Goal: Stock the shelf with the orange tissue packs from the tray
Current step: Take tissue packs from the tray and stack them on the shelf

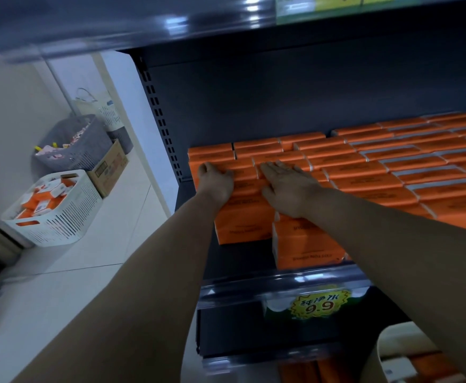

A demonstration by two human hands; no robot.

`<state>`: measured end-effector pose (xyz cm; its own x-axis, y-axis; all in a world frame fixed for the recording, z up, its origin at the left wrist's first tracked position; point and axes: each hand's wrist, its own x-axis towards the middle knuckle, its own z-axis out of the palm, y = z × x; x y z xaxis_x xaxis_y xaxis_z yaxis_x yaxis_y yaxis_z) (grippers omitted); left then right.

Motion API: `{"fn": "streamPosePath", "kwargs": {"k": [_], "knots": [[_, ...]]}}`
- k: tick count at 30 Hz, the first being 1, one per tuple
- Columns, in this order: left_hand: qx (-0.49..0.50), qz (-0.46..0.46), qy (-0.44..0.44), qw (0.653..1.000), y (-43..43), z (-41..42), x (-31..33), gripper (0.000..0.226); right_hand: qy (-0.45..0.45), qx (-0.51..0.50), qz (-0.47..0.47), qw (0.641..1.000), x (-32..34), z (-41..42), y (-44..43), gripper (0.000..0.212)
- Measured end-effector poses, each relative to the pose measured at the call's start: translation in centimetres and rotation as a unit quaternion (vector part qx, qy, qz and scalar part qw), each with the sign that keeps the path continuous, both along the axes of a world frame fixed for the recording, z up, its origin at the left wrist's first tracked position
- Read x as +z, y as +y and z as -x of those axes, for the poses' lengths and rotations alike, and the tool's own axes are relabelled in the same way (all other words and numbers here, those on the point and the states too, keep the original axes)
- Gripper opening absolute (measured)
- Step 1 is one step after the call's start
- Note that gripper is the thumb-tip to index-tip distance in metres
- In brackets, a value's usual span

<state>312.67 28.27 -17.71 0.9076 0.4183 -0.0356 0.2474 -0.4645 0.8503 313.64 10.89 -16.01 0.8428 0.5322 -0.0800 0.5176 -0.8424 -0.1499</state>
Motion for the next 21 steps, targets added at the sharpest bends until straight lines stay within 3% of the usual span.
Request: {"fn": "streamPosePath", "kwargs": {"k": [4, 9, 12, 16, 21], "knots": [[0.019, 0.012, -0.009, 1.0, 0.7, 0.1, 0.0, 0.06, -0.009, -0.002, -0.01, 1.0, 0.3, 0.1, 0.3, 0.06], [0.061, 0.039, -0.032, 0.997, 3.7, -2.6, -1.0, 0.091, -0.023, 0.016, -0.004, 1.0, 0.6, -0.3, 1.9, 0.06], [0.064, -0.004, -0.001, 0.998, 2.7, -2.5, 0.7, 0.078, -0.014, 0.018, 0.004, 1.0, 0.5, -1.1, 2.7, 0.061], [0.147, -0.113, 0.017, 0.982, 4.2, -3.8, 0.4, 0.066, -0.015, 0.013, 0.002, 1.0, 0.4, -2.3, 3.2, 0.061], [0.084, -0.026, 0.015, 0.996, 5.7, -5.9, 0.5, 0.051, -0.016, 0.013, 0.008, 1.0, 0.5, -3.2, 3.4, 0.06]]}}
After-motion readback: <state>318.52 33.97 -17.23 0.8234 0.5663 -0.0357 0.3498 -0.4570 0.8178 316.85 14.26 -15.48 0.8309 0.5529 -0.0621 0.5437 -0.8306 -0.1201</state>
